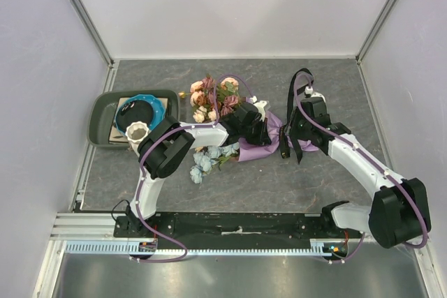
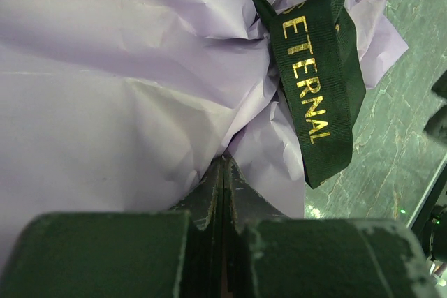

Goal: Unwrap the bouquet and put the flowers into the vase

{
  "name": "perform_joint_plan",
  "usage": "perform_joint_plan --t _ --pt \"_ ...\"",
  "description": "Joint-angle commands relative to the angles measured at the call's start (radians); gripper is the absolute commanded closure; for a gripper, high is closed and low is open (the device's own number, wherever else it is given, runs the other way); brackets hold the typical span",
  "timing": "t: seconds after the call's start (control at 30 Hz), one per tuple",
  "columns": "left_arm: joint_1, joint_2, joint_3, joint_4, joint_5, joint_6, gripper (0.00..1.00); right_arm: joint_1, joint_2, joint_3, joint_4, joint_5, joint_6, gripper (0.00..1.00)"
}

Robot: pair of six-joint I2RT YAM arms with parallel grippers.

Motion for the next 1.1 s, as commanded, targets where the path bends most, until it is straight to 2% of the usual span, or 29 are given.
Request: perform_joint_plan --t 0.0,0.07,0.13,0.27,0.43,0.53,0.57,0.63,0.77,0.8,0.87,0.9,1.07 --pt "-0.013 -0.021 -0.014 -0.012 0.007 0.046 0.98 0.034 0.022 0.01 0.092 -0.053 0.039 0.62" --pt "-0.013 -0.022 -0.016 -0.011 0.007 0.046 0.98 0.034 0.039 0.005 0.112 -0.063 0.044 0.7" --pt "-0.013 -0.024 -0.017 -0.011 0.007 0.046 0.98 0.038 0.066 -0.005 0.13 -0.069 0.052 0.72" --pt "-0.013 -0.025 -0.017 -0.012 0.006 0.047 0.98 0.04 0.085 -0.036 0.151 -0.049 0.035 0.66" --pt "-0.013 -0.022 -0.017 -0.011 0.007 0.049 0.98 0.043 0.092 -0.067 0.17 -0.058 0.021 0.64" --pt "-0.013 -0.021 -0.016 -0.011 0.009 0.047 0.98 0.047 0.097 -0.082 0.188 -0.078 0.032 0.71" --pt "-0.013 -0.021 -0.016 -0.012 0.009 0.047 0.98 0.05 0.094 -0.087 0.196 -0.084 0.038 0.79" --pt "-0.013 -0.019 -0.016 -0.011 0.006 0.047 0.98 0.054 0.083 -0.094 0.21 -0.09 0.044 0.82" --pt "-0.013 -0.018 -0.014 -0.012 0.006 0.047 0.98 0.054 0.109 -0.081 0.224 -0.09 0.032 0.69" --pt "-0.013 -0.018 -0.014 -0.011 0.004 0.047 0.98 0.054 0.117 -0.078 0.23 -0.09 0.027 0.71" --pt "-0.013 -0.016 -0.014 -0.011 0.003 0.047 0.98 0.054 0.128 -0.056 0.231 -0.086 -0.006 0.93" --pt "-0.013 -0.015 -0.016 -0.012 0.003 0.047 0.98 0.052 0.121 -0.044 0.221 -0.089 -0.016 1.0" --pt "-0.013 -0.016 -0.019 -0.012 -0.002 0.047 0.98 0.055 -0.07 0.096 0.095 -0.075 -0.031 1.0"
